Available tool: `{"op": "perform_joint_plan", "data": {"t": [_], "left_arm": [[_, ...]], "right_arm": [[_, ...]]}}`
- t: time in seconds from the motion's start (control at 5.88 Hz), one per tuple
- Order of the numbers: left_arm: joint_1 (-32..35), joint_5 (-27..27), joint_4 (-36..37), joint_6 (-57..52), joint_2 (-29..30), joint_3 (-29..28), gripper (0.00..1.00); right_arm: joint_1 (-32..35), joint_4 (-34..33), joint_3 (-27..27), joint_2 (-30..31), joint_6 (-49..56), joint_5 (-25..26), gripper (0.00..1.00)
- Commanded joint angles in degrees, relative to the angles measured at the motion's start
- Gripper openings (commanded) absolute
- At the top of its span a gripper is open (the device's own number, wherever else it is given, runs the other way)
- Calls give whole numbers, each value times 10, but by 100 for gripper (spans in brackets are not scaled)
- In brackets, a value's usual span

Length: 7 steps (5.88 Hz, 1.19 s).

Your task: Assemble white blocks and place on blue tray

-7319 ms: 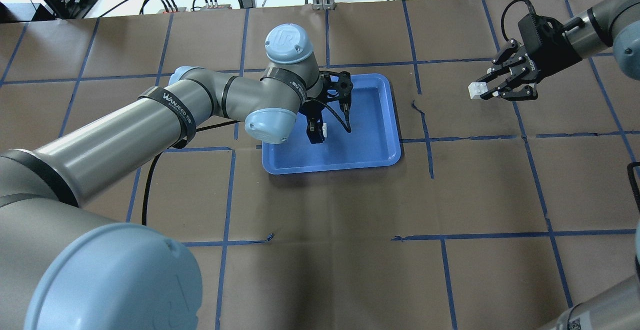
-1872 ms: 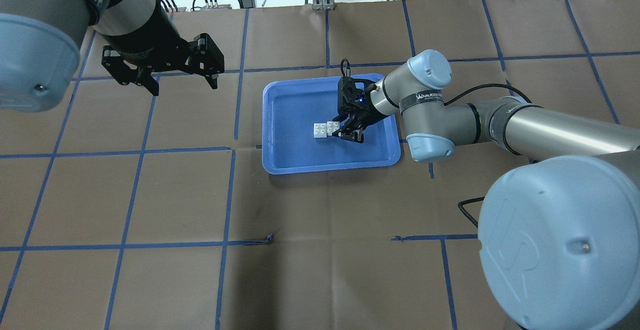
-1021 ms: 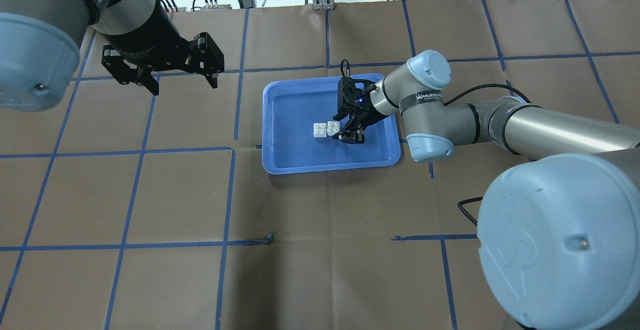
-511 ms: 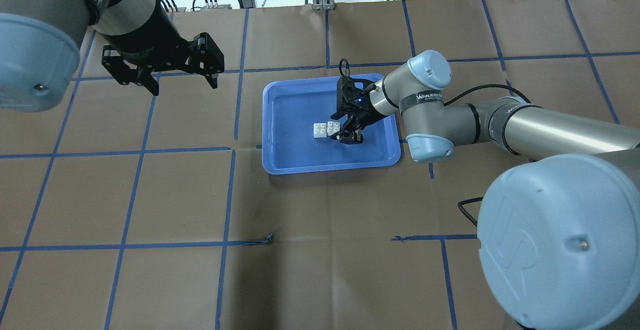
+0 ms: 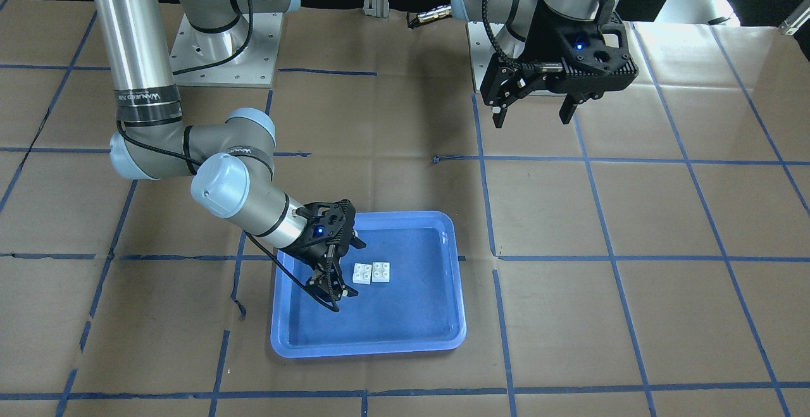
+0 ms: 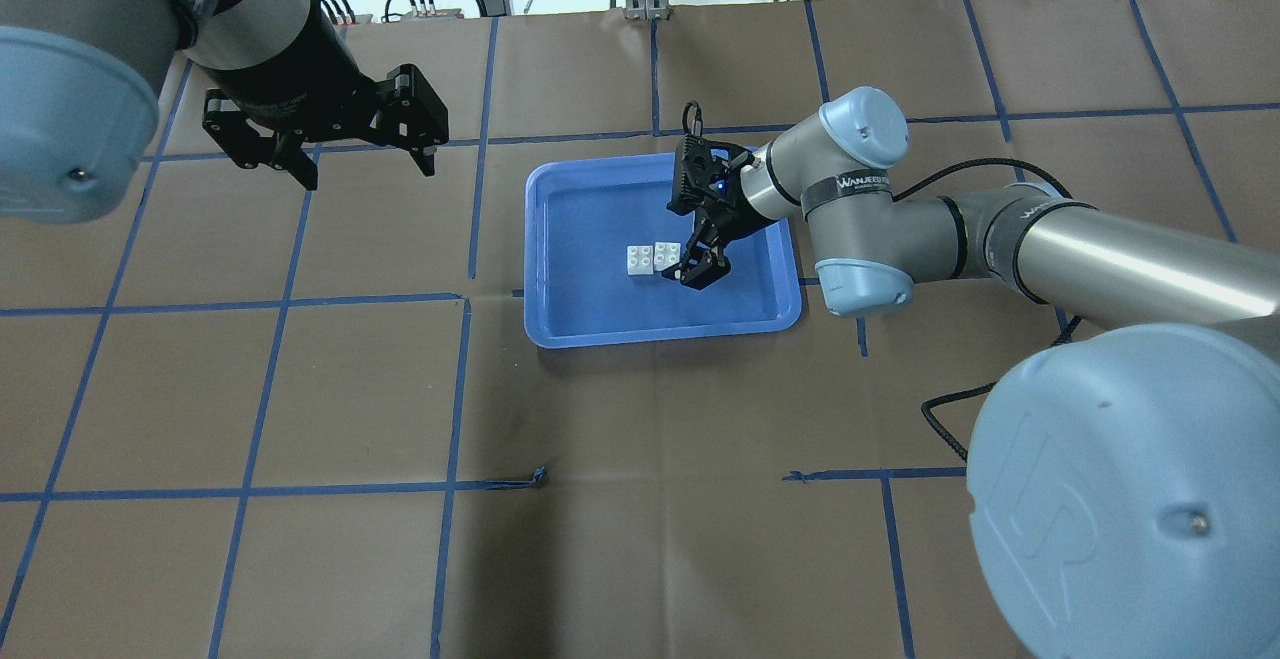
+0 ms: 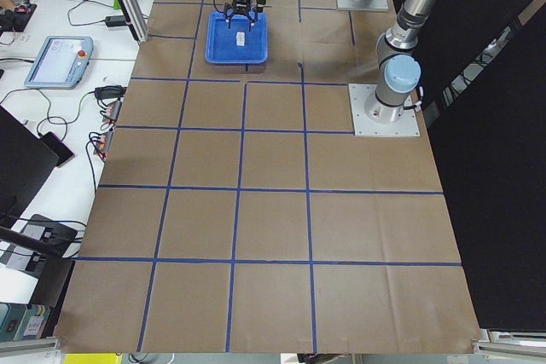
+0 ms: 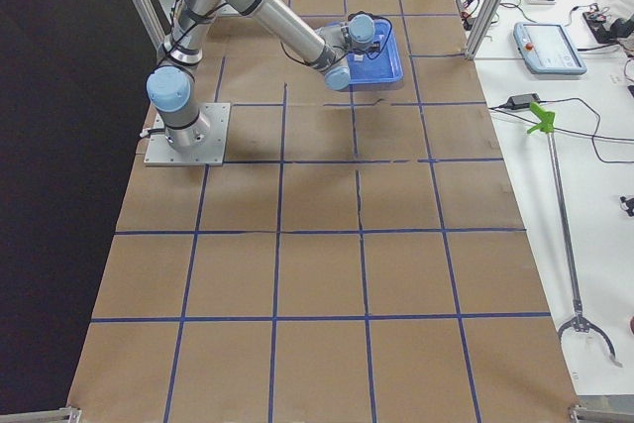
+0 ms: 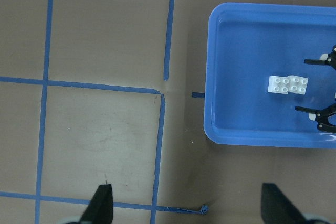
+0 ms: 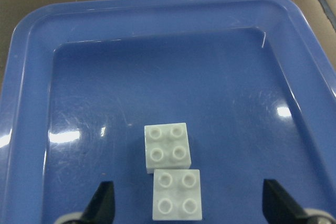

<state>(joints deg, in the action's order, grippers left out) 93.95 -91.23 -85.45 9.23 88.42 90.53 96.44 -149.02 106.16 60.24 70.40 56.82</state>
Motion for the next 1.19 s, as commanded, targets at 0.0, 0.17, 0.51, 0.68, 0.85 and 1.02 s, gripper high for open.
{"op": "perform_joint_plan", "data": {"t": [0.0,0.17,0.51,0.68,0.85,1.02], "left_arm": [[0,0,0,0,0,1,99],[0,0,1,0,0,1,99],[0,0,1,0,0,1,99],[0,0,1,0,0,1,99],[0,-1,1,0,0,2,99],[0,-1,1,0,0,2,99]], "right_arm": [[-1,128,-8,84,-142,62,100],[-5,177,-31,124,-224,110,100],[-12,337,-82,193,-417,255,100],[-25,414,-114,216,-542,311,100],[-33,507,-152,232,-628,318,100],[-38,594,-192,246,-676,318,100]]}}
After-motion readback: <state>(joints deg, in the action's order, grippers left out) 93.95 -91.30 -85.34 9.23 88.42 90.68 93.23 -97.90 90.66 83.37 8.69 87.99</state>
